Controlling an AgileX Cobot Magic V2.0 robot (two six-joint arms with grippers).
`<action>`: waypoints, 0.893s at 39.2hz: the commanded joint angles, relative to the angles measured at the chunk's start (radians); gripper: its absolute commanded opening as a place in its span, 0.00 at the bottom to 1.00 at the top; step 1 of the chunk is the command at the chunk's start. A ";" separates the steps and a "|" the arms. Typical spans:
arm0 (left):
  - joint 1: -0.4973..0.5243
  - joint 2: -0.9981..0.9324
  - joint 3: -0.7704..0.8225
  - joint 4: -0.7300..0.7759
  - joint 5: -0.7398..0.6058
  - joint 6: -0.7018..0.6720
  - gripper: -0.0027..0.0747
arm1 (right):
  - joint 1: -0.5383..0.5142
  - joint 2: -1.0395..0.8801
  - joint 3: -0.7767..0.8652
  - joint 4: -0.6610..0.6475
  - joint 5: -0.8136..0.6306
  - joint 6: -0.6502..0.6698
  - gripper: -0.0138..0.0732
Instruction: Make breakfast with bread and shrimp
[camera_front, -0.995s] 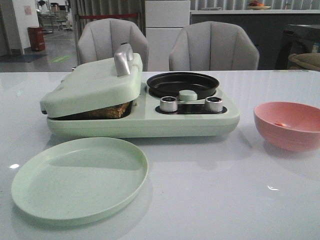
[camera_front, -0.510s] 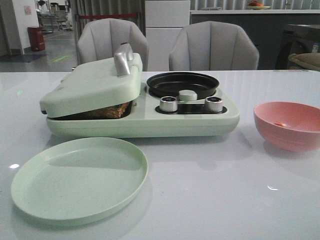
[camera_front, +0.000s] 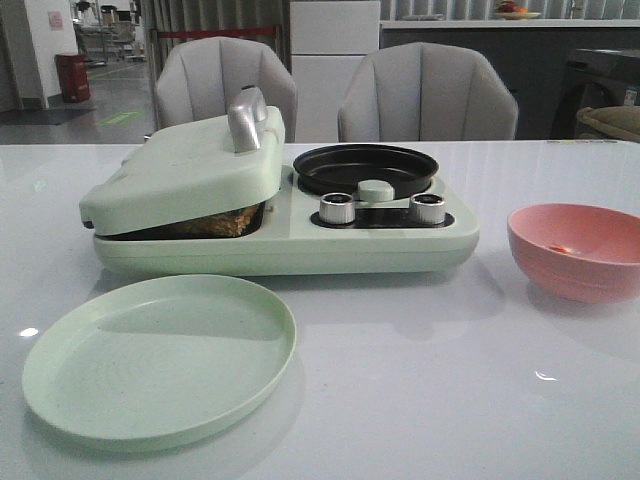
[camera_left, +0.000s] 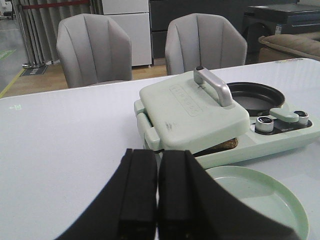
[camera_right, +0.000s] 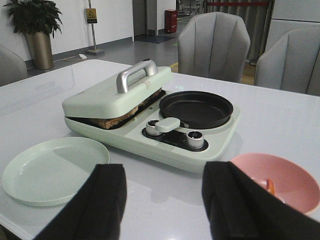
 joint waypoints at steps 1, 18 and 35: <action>-0.005 0.011 -0.023 -0.010 -0.086 -0.011 0.18 | -0.004 0.010 -0.024 0.000 -0.096 -0.010 0.69; -0.005 0.011 -0.023 -0.011 -0.086 -0.011 0.18 | -0.004 0.124 -0.112 0.004 -0.080 -0.008 0.69; -0.005 0.011 -0.023 -0.011 -0.086 -0.011 0.18 | -0.062 0.717 -0.462 0.004 0.049 0.030 0.69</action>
